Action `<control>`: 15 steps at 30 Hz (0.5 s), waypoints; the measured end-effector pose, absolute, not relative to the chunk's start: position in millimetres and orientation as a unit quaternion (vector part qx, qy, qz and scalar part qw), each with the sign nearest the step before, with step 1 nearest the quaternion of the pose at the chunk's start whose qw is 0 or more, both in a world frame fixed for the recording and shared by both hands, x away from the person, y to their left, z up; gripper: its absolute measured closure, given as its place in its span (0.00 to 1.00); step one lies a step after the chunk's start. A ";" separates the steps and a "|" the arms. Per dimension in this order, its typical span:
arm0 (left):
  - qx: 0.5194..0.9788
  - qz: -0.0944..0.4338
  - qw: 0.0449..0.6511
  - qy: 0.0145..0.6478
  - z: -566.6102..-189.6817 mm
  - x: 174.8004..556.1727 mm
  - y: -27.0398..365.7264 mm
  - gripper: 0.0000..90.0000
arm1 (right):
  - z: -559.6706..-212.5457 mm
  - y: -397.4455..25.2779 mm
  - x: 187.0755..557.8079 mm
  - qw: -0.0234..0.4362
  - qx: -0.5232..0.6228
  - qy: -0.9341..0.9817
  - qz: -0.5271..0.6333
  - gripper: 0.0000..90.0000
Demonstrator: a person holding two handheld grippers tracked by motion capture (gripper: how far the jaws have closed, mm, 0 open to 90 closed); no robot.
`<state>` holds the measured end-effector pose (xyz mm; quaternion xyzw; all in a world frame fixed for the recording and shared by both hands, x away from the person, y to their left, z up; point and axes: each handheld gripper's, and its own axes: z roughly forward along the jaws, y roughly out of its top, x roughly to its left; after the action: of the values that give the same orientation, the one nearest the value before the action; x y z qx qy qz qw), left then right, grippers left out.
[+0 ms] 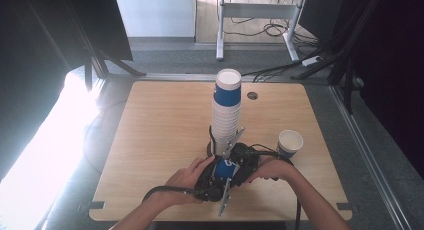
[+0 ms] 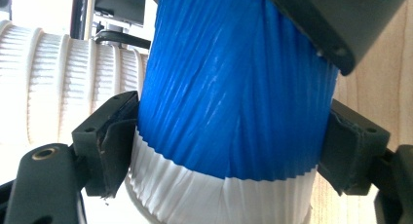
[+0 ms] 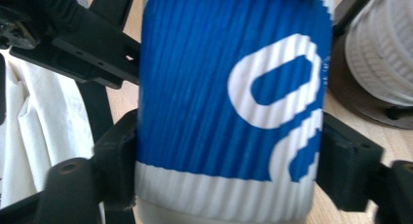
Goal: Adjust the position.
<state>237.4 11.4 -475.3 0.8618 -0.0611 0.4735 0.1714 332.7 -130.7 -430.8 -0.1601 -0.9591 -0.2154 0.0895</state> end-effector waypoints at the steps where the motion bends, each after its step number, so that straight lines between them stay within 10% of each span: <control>1: 0.862 0.474 0.170 -0.062 -475.8 237.6 11.2 0.20 | -431.4 -130.4 332.8 0.092 -0.157 -0.959 -0.217 0.28; 15: 0.868 0.447 0.217 -0.020 -473.7 242.4 17.0 0.07 | -431.1 -141.3 330.9 0.071 -0.163 -0.950 -0.257 0.30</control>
<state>242.4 17.0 -473.7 0.8677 -0.0200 0.4470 0.2168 330.9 -141.3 -431.1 -0.1629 -0.9499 -0.2572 0.0712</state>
